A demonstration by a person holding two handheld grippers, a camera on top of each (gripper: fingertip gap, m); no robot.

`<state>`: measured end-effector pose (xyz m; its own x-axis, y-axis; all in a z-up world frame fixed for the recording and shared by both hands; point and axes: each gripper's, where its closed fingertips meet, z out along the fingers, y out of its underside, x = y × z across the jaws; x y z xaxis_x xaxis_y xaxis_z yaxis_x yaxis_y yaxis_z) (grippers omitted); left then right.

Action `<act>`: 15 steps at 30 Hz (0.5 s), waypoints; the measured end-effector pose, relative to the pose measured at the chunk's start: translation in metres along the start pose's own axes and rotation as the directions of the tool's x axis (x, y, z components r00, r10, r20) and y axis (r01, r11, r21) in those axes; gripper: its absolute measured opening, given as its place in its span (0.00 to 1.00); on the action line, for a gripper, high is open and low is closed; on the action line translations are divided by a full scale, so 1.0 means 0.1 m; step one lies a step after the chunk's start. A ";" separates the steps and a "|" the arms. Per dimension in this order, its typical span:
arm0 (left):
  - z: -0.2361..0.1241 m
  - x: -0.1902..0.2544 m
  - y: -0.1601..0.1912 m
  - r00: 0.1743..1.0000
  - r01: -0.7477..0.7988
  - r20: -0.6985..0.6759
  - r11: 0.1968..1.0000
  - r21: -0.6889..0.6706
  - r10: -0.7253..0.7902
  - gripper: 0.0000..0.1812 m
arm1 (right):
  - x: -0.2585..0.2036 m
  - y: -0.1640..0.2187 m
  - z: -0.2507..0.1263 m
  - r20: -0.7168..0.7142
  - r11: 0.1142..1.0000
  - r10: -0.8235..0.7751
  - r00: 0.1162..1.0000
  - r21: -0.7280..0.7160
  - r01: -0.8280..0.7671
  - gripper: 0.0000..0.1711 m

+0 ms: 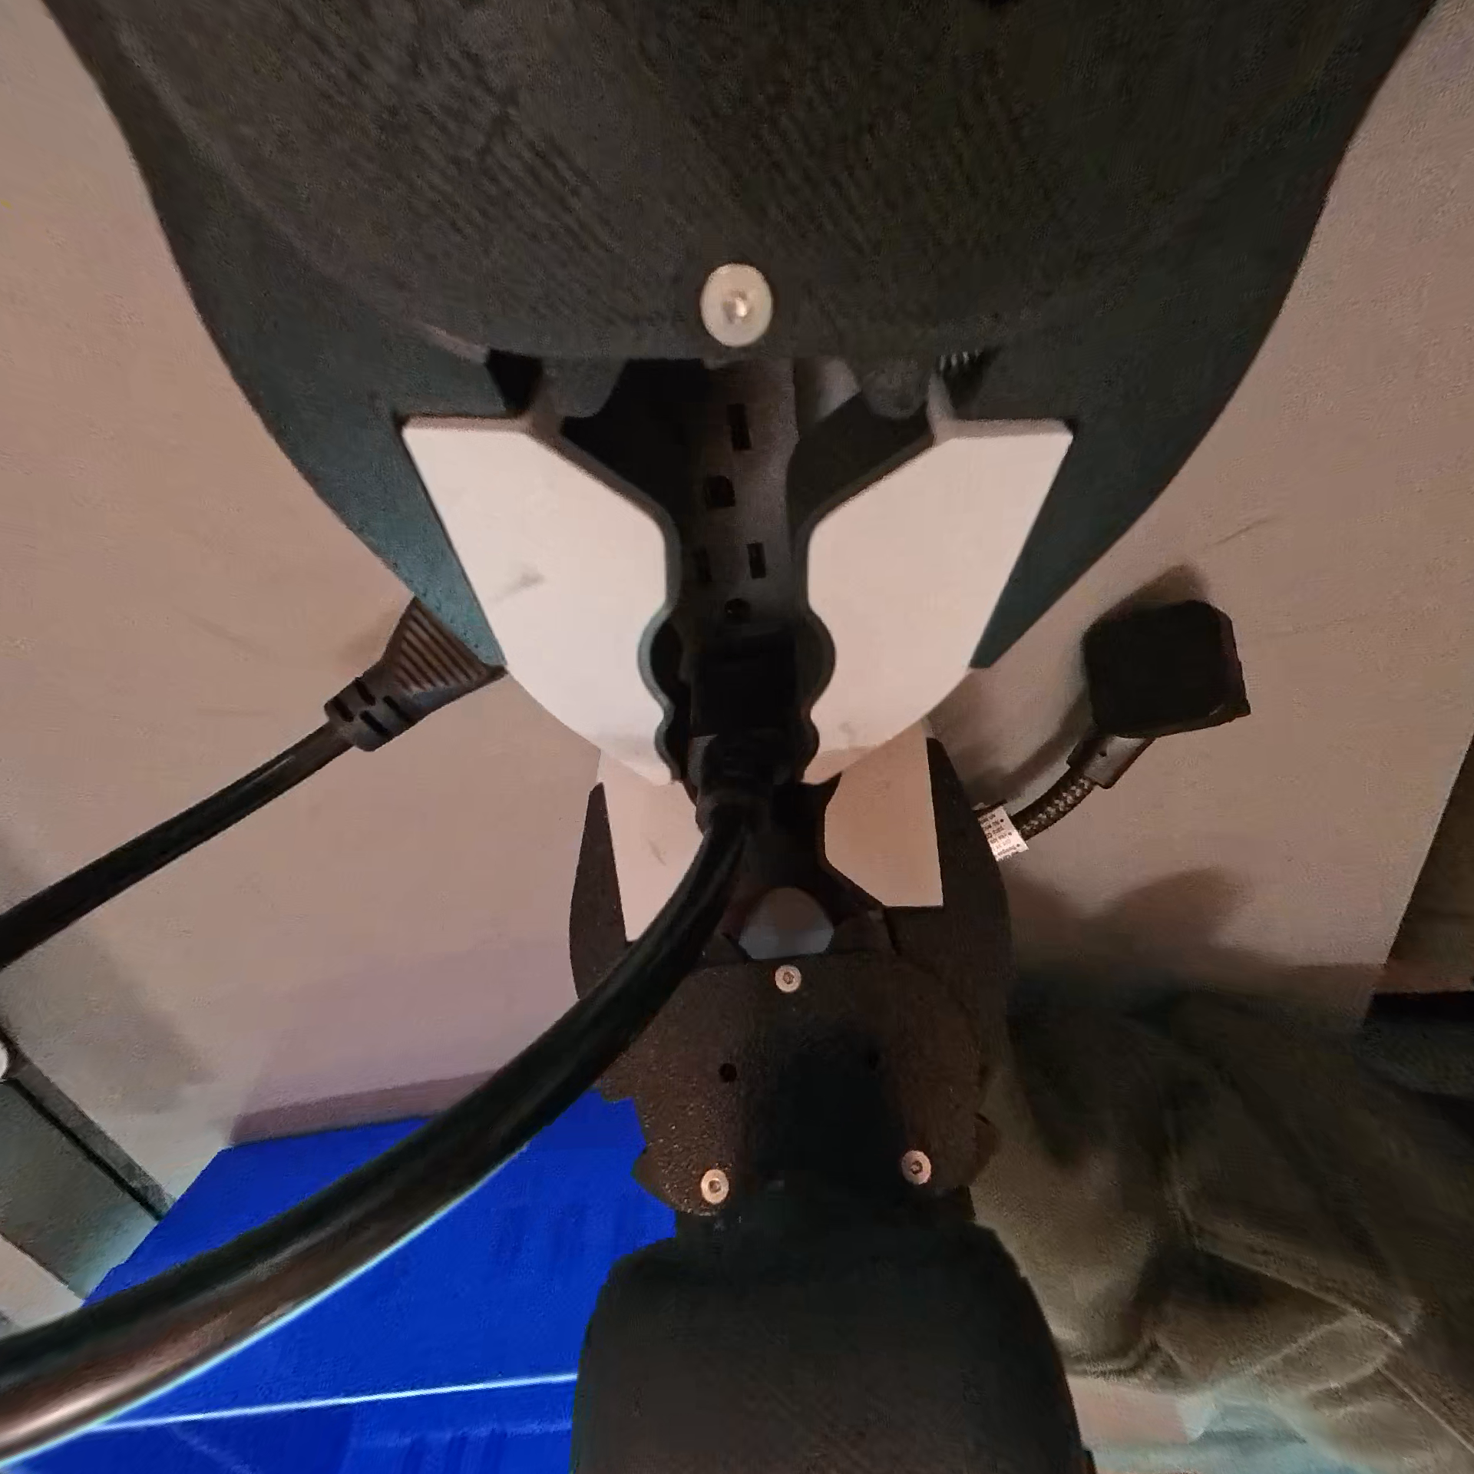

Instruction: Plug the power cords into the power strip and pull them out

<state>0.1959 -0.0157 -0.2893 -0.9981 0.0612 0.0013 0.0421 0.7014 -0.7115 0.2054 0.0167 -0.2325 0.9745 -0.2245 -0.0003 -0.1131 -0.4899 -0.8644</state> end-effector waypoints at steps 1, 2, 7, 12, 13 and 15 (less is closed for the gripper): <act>0.00 0.00 0.00 1.000 0.002 0.001 1.000 0.000 -0.002 0.25 | 0.00 0.00 0.00 0.000 1.000 -0.012 1.000 -0.016 0.012 0.14; 0.00 0.00 0.00 1.000 0.003 0.001 1.000 0.001 -0.003 0.25 | -0.01 0.00 0.00 -0.013 0.999 -0.039 0.999 -0.031 0.039 0.14; 0.01 0.02 -0.02 1.000 -0.009 -0.013 1.000 0.010 0.009 0.25 | -0.06 0.00 -0.01 -0.101 0.975 -0.206 0.973 -0.101 0.196 0.14; -0.02 0.03 -0.02 1.000 -0.014 -0.011 1.000 0.006 0.014 0.25 | 0.00 -0.01 -0.02 0.005 0.979 0.204 0.979 0.024 -0.204 0.14; -0.02 0.01 -0.02 1.000 -0.007 -0.009 1.000 0.003 0.007 0.25 | 0.01 -0.01 -0.03 0.022 0.972 0.229 0.973 0.054 -0.230 0.14; -0.02 0.00 -0.03 1.000 -0.006 -0.009 1.000 0.008 0.006 0.25 | -0.01 -0.01 -0.03 -0.026 0.994 0.103 0.994 0.032 -0.102 0.14</act>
<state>0.1956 -0.0165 -0.2864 -0.9974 0.0718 0.0028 0.0480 0.6955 -0.7169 0.2035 0.0145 -0.2301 0.9524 -0.2952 -0.0763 -0.2056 -0.4369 -0.8757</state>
